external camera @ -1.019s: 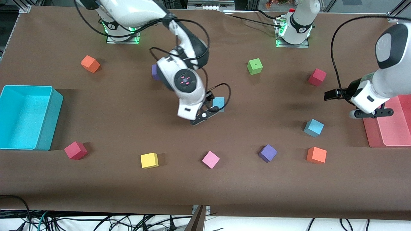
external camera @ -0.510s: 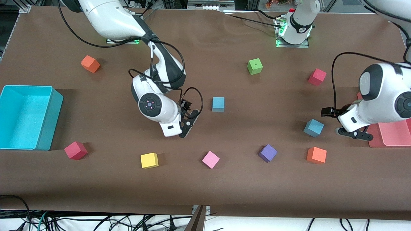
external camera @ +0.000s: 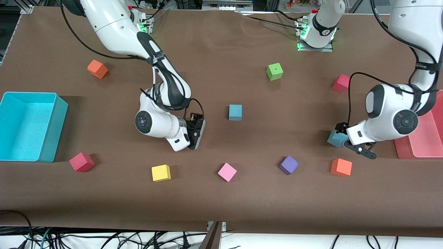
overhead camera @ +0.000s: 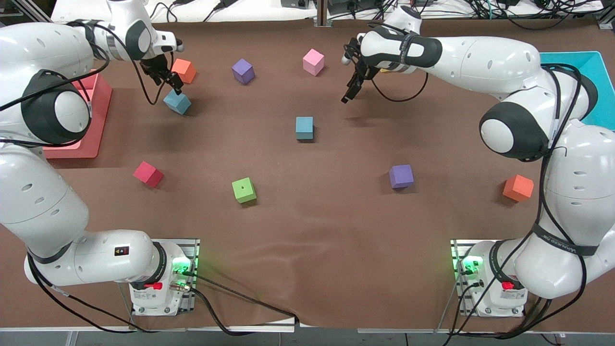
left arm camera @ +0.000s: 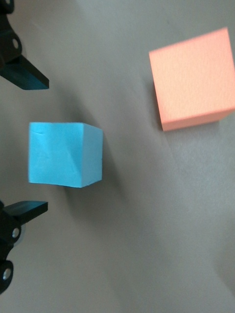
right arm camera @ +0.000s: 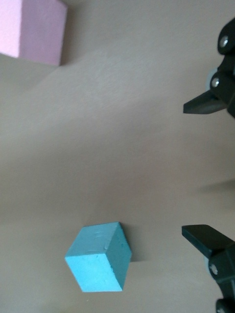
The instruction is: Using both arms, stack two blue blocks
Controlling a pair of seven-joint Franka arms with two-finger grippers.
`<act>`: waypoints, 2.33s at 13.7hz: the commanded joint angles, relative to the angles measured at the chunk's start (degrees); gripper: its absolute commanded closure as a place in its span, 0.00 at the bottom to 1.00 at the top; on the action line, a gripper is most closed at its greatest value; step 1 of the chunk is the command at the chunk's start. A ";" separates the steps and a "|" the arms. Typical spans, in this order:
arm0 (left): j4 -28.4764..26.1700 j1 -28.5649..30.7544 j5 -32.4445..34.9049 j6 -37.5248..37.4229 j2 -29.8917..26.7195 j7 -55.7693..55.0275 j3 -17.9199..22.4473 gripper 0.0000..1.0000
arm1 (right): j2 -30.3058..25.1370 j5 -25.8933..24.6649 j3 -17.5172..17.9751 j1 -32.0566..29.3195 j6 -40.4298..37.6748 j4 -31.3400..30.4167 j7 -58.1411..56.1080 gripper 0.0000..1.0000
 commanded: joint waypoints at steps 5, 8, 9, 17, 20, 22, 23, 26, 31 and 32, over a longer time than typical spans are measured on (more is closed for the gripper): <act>-4.20 0.27 1.39 7.74 1.67 3.37 -0.02 0.00 | -1.31 31.13 1.16 -0.49 2.69 -8.80 -33.00 0.00; -4.20 0.28 1.30 8.80 3.17 3.37 0.06 0.00 | -0.17 37.38 1.34 -0.31 1.81 -9.69 -43.56 0.00; -4.11 0.36 1.30 8.97 3.52 3.37 0.06 0.04 | 0.10 39.75 1.34 -0.23 1.03 -9.69 -46.72 0.00; -2.00 -2.09 0.33 -0.31 -1.74 0.40 -1.43 0.92 | 2.38 45.84 1.34 1.97 -0.83 -11.36 -52.29 0.00; -1.91 -3.06 0.33 -7.00 -4.55 -9.51 -6.59 0.92 | 2.38 45.84 1.25 1.62 -5.65 -11.89 -52.90 0.00; -1.39 -3.15 0.24 -8.43 -5.35 -17.51 -12.21 0.92 | 2.38 45.84 1.25 1.45 -5.84 -11.89 -55.27 0.00; -0.43 -3.24 0.33 -8.52 -5.27 -21.29 -14.33 0.92 | 2.38 45.84 1.25 1.44 -5.84 -11.80 -55.72 0.00; 2.12 -5.42 0.24 -8.52 -4.21 -27.55 -18.82 0.91 | 2.38 45.84 1.34 1.44 -5.75 -11.71 -55.81 0.00; 11.17 -17.46 -3.51 -7.82 2.19 -42.22 -19.01 0.87 | 2.91 48.30 1.34 1.80 -5.40 -11.36 -57.65 0.00; 13.45 -18.87 -4.49 -7.81 3.95 -44.42 -19.01 0.87 | 3.00 48.82 1.34 1.88 -5.40 -11.36 -57.91 0.00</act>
